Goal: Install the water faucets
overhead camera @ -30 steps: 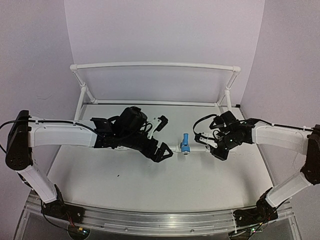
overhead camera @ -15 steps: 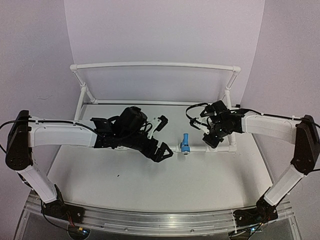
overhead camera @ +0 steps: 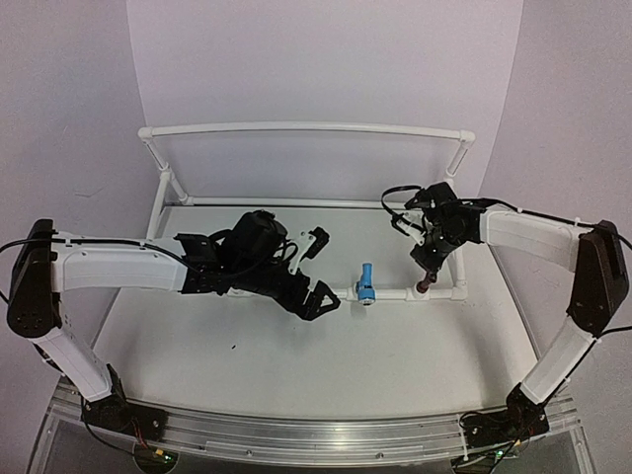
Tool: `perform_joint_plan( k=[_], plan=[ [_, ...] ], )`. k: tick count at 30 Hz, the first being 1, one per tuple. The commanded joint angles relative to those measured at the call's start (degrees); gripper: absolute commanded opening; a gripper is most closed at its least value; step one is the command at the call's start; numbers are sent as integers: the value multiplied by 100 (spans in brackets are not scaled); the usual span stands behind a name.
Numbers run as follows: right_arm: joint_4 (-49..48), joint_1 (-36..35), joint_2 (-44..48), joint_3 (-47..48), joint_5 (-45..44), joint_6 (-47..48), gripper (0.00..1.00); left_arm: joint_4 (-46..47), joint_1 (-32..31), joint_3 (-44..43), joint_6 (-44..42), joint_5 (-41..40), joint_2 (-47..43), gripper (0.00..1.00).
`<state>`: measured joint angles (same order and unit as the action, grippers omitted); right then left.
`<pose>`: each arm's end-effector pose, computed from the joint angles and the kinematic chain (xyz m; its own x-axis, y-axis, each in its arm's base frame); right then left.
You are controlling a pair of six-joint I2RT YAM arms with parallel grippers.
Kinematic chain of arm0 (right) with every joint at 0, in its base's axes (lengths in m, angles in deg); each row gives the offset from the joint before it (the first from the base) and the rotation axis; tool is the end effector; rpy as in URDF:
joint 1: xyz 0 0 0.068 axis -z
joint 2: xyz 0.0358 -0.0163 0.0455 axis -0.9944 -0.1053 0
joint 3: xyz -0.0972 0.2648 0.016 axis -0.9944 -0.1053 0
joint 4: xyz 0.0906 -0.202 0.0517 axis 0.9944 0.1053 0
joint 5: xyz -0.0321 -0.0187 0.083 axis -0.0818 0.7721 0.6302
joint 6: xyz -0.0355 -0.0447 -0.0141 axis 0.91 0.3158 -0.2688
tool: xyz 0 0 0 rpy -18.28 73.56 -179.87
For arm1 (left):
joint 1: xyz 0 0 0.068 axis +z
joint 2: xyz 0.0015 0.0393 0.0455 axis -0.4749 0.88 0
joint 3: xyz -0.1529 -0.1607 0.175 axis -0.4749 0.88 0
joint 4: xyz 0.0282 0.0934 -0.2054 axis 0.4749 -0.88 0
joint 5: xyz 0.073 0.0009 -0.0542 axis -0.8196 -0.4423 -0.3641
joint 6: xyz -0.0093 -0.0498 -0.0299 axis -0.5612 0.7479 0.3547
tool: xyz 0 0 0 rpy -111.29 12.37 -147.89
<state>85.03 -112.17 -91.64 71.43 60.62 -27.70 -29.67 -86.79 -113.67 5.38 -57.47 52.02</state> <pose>0.2912 0.1486 0.2680 -0.4660 -0.7538 -0.4632 -0.6659 0.6435 -0.3774 0.1689 -0.2892 0.2815 -0.5389 0.3888 -0.7473 0.8002 0.5135 -0.3099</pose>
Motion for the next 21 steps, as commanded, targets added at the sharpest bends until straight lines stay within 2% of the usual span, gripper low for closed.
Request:
perform_joint_plan(
  k=[1, 10, 21],
  plan=[
    [351, 309, 35, 22, 64, 44, 0, 205, 26, 45, 21, -101, -256, 100],
    [758, 774, 531, -417, 276, 502, 0, 224, 26, 20, 18, -82, -211, 100],
    [904, 672, 1197, -1293, 1585, 885, 0, 231, 28, -147, -57, 6, -79, 100]
  ],
)
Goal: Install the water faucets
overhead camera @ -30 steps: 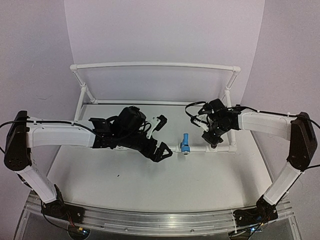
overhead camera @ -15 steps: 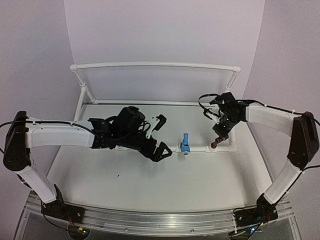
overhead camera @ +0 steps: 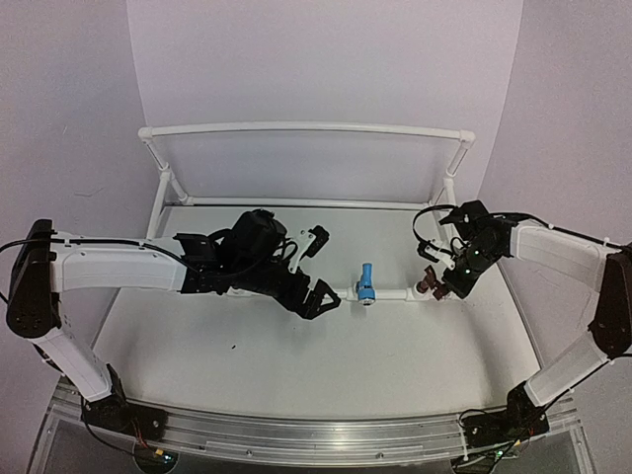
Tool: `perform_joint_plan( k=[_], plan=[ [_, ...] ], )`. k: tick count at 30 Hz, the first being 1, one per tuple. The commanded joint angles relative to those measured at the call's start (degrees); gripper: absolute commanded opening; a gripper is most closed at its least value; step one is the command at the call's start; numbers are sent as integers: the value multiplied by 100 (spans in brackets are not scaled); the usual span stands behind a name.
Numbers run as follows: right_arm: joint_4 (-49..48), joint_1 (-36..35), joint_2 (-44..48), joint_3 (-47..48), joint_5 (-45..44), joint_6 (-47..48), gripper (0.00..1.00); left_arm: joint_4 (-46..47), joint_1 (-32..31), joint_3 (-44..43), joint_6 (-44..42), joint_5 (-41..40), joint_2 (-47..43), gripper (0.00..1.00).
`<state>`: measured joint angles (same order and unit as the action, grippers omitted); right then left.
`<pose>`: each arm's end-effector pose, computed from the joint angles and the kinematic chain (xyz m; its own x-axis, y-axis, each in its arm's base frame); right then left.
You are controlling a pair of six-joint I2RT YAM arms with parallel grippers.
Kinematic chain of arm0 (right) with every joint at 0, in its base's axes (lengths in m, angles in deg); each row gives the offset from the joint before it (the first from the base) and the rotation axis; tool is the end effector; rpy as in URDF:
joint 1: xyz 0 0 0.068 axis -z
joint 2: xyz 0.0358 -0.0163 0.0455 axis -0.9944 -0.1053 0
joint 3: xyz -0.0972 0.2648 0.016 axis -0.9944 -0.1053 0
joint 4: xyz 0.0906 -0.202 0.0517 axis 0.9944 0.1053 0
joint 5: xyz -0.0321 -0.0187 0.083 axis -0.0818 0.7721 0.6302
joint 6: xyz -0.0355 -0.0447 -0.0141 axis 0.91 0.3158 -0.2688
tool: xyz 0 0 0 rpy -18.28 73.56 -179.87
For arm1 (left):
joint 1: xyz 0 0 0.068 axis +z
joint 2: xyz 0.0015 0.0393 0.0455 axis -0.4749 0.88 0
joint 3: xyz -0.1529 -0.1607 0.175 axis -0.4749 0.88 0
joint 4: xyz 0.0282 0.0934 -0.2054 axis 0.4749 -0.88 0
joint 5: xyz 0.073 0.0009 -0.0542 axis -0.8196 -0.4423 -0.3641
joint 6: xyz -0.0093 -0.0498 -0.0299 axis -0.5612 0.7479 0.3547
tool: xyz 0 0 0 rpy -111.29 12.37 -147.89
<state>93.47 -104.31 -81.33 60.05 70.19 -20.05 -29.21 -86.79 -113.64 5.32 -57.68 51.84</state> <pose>0.2445 0.0910 0.2535 -0.4963 -0.7863 -0.3681 -0.7647 0.5966 -0.2434 0.1690 -0.2891 0.2830 -0.5336 0.3818 -0.7546 0.8015 0.5130 -0.3073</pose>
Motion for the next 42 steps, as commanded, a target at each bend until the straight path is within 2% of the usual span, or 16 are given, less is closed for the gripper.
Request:
perform_joint_plan(
  k=[1, 9, 12, 16, 29, 34, 42],
  plan=[
    [13, -186, 147, -196, 606, 109, 0, 176, 25, -167, -57, 29, -53, 100],
    [-311, -755, 289, -283, 444, -125, 0, 184, 23, -184, -41, 19, -39, 100],
    [-540, -1110, 261, -301, 62, -340, 0, 185, 30, -220, -50, 44, 6, 100],
    [-755, -1203, -47, -55, -297, -584, 0, 183, 25, -280, -62, 74, 47, 100],
    [-849, -1193, -779, 1091, -1168, -939, 0, 228, 25, -204, -13, 72, 40, 100],
    [-816, -989, -782, 1007, -1494, -853, 0, 245, 25, -107, 11, 39, -31, 100],
    [-606, -367, -404, 558, -1312, -649, 0, 275, 25, -84, 4, 32, -8, 100]
  ],
)
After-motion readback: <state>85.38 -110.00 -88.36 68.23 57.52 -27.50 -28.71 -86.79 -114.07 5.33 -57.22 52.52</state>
